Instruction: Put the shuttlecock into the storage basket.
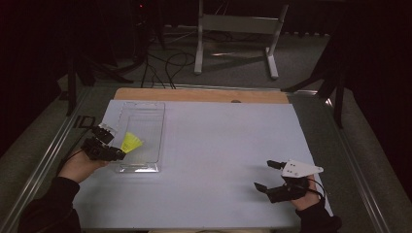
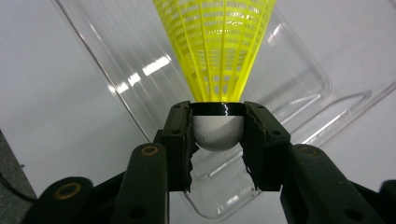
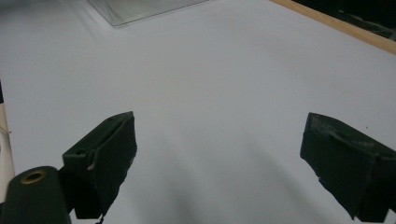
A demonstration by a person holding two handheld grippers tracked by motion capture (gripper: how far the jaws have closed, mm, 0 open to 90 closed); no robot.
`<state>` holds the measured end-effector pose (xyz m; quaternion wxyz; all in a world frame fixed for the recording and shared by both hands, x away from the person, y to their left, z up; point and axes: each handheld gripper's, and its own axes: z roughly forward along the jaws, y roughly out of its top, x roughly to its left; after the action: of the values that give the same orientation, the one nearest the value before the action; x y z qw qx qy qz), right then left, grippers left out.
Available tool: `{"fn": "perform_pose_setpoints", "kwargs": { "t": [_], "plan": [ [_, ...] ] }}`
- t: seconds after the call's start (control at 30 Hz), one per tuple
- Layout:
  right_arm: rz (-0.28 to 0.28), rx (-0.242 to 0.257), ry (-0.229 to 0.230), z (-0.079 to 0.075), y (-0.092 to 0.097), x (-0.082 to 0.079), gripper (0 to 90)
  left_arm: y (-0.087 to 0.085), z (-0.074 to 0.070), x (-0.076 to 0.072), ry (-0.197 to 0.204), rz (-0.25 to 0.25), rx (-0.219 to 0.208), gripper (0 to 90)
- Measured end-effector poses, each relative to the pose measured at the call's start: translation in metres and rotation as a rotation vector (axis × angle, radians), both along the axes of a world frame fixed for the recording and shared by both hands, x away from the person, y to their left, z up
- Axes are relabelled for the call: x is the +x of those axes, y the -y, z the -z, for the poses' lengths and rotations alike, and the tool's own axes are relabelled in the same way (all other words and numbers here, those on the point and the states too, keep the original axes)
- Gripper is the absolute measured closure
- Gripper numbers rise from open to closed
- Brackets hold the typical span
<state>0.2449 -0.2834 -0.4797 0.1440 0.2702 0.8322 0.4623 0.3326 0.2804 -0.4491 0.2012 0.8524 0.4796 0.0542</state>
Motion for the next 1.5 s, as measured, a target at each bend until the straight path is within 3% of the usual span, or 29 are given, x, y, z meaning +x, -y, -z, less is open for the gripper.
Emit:
{"fn": "perform_pose_setpoints", "kwargs": {
  "t": [0.13,0.37,0.53,0.73,0.87,1.13,1.37,1.5],
  "plan": [
    [-0.002,0.002,-0.001,0.0,0.0,0.0,10.6,0.0,-0.006,0.0,0.025,-0.004,0.002,57.8],
    [0.0,0.006,-0.004,-0.001,0.0,0.0,10.7,0.006,-0.015,-0.002,0.054,-0.005,0.02,37.6],
    [-0.002,0.007,-0.006,0.0,0.0,0.0,10.6,0.011,-0.018,-0.003,0.06,-0.014,0.026,25.9],
    [-0.002,0.004,-0.005,0.0,0.0,0.0,10.6,0.014,-0.019,-0.002,0.064,-0.019,0.03,18.2],
    [-0.002,0.006,-0.006,0.001,0.0,0.0,10.6,0.016,-0.02,-0.001,0.049,-0.014,-0.005,9.3],
    [0.005,0.0,-0.008,0.002,0.001,0.0,10.6,0.024,-0.026,0.0,0.062,0.044,-0.056,0.4],
    [0.012,0.006,-0.015,0.005,0.003,0.001,10.6,0.036,-0.032,0.003,0.074,0.072,-0.082,0.1],
    [0.013,0.014,-0.012,0.006,0.004,0.001,10.7,0.044,-0.038,0.003,0.103,0.095,-0.098,0.1]
  ]
}}
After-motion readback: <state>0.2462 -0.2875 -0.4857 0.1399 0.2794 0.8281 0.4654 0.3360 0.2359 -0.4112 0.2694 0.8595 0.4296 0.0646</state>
